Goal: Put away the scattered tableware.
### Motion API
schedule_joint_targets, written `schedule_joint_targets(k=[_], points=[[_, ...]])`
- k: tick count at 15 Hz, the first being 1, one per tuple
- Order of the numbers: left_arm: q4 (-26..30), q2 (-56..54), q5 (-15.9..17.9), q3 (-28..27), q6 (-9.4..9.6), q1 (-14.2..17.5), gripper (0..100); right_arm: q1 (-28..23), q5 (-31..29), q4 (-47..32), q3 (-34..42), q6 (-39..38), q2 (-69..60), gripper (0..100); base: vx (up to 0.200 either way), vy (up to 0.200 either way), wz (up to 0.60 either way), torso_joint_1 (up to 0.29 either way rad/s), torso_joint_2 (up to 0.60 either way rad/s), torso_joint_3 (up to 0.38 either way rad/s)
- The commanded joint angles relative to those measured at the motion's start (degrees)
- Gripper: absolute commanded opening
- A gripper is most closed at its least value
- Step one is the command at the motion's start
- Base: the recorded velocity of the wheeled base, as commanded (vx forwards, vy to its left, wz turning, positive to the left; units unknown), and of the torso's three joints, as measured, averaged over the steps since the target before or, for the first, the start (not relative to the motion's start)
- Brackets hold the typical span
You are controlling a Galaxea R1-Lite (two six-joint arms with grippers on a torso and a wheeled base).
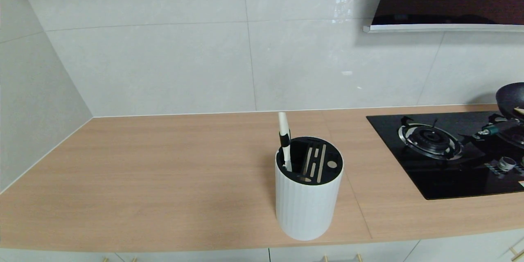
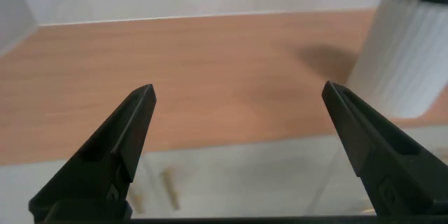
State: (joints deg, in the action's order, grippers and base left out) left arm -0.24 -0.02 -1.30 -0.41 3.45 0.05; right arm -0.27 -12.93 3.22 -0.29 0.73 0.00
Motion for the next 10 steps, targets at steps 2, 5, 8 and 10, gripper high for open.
schedule_joint_targets(k=[2,5,8,10], points=[[0.42,0.2,-0.45,0.24,-0.73,0.04,100,0.18,6.61,-0.93,0.29,-2.84,0.09,100,0.0,0.0,0.0,0.0,0.0,0.0],[0.33,0.2,-0.45,0.24,-0.81,0.04,100,0.18,10.21,-2.78,0.29,-1.52,0.18,100,0.0,0.0,0.0,0.0,0.0,0.0],[0.33,0.11,-0.45,0.24,-2.57,0.04,100,0.18,10.03,-2.69,0.29,-2.23,0.18,100,0.0,0.0,0.0,0.0,0.0,0.0],[0.33,0.11,-0.45,0.24,-3.54,0.04,100,0.18,10.03,-2.69,0.29,-2.31,0.18,100,0.0,0.0,0.0,0.0,0.0,0.0]])
